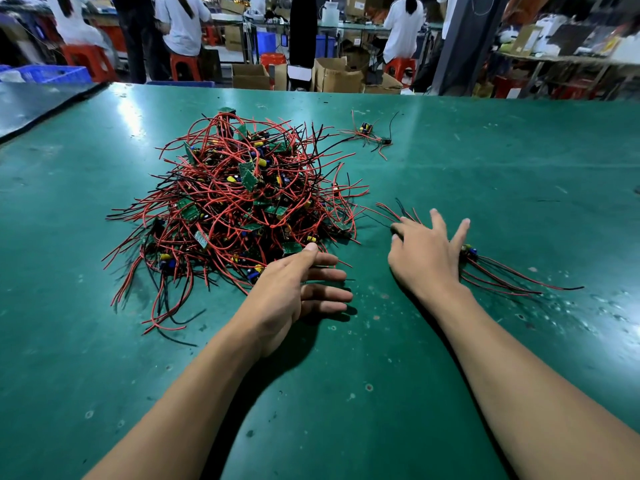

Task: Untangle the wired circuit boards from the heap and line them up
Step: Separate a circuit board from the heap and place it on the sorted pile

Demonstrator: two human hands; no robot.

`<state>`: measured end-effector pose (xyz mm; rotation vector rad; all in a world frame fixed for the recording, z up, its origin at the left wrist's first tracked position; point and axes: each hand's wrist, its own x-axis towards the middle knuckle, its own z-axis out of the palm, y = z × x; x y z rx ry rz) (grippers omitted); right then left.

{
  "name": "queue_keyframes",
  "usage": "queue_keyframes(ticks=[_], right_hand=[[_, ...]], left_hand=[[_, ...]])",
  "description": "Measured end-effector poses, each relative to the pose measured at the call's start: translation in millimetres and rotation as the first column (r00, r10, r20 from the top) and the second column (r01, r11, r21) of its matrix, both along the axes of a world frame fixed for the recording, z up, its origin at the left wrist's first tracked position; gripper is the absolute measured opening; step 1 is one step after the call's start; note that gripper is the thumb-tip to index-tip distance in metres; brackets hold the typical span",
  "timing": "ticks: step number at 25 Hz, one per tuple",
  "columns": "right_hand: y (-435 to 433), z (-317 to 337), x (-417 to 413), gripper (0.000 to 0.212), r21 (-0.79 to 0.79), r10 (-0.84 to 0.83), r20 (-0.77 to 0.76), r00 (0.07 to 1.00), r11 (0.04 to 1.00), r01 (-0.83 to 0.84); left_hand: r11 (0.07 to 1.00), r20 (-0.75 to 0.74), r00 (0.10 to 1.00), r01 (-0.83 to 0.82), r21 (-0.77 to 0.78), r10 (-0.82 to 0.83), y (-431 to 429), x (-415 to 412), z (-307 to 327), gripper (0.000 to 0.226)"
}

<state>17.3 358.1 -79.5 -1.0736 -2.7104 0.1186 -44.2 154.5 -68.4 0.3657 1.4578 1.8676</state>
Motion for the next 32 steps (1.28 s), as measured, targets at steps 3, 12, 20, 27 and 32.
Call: queue_keyframes(ticks=[3,12,20,27,32], right_hand=[[5,0,-3,0.035,-0.102,-0.099,-0.019,0.995,0.99,0.097],[7,-2,-7,0.069,-0.126,-0.203,0.07,0.977,0.969,0.211],[-11,-3,-8,0.049,0.089,0.143,-0.218,0.965,0.988,-0.126],[-44,-6,-27,0.033,-0.003,0.422,-0.347,0.838,0.893,-0.451],[-41,-9,-21,0.012,-0.092,0.272,-0.503,0.821,0.927,-0.363]], left_hand=[[1.0,0.023,1.0,0.001,0.01,-0.002,0,-2,0,0.044],[1.0,0.024,1.0,0.01,0.016,-0.01,-1,-3,0,0.041],[1.0,0.028,1.0,0.006,0.018,-0.006,-2,-2,1,0.04],[1.0,0.028,1.0,-0.015,0.023,0.014,-2,1,3,0.037],[0.999,0.033,0.999,-0.033,0.023,0.033,-1,4,7,0.036]])
